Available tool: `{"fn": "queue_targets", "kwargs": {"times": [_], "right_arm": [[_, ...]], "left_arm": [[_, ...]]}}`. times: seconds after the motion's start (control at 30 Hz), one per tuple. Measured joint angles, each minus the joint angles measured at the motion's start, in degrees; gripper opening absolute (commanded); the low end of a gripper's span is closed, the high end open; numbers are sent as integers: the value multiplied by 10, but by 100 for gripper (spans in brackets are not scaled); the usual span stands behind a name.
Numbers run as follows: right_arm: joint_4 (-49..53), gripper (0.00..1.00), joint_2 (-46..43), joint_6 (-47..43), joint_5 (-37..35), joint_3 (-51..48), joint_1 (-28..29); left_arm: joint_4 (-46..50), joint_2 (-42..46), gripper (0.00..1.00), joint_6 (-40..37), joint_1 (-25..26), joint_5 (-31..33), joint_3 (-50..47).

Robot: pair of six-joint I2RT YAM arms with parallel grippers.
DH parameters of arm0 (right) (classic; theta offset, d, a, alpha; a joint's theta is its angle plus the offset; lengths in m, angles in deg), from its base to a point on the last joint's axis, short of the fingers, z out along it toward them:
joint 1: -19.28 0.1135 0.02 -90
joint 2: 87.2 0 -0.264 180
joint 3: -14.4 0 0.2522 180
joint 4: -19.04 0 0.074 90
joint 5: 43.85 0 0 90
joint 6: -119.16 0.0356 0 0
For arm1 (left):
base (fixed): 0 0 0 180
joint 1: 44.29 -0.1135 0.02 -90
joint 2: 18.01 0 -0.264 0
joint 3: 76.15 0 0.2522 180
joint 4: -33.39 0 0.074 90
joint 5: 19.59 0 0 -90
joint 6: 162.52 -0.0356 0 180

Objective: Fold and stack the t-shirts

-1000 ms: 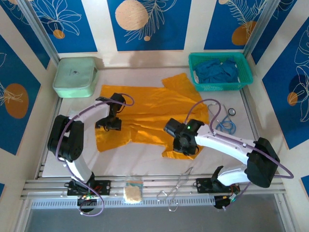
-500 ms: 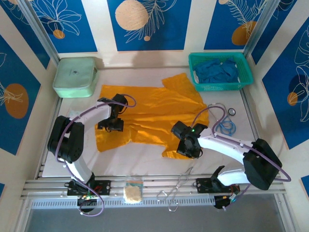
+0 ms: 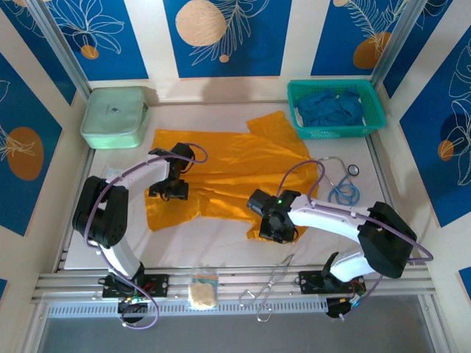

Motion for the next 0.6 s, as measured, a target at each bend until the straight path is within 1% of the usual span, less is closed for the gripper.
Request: {"fn": "queue_targets", "kwargs": {"times": [0.13, 0.4, 0.6], "right_arm": [[-7, 0, 32, 0, 0, 0, -1], [-15, 0, 80, -23, -14, 16, -26], [-16, 0, 91, -29, -20, 24, -23]], "left_arm": [[0, 0, 79, 0, 0, 0, 0], [0, 0, 79, 0, 0, 0, 0], [0, 0, 79, 0, 0, 0, 0]]}}
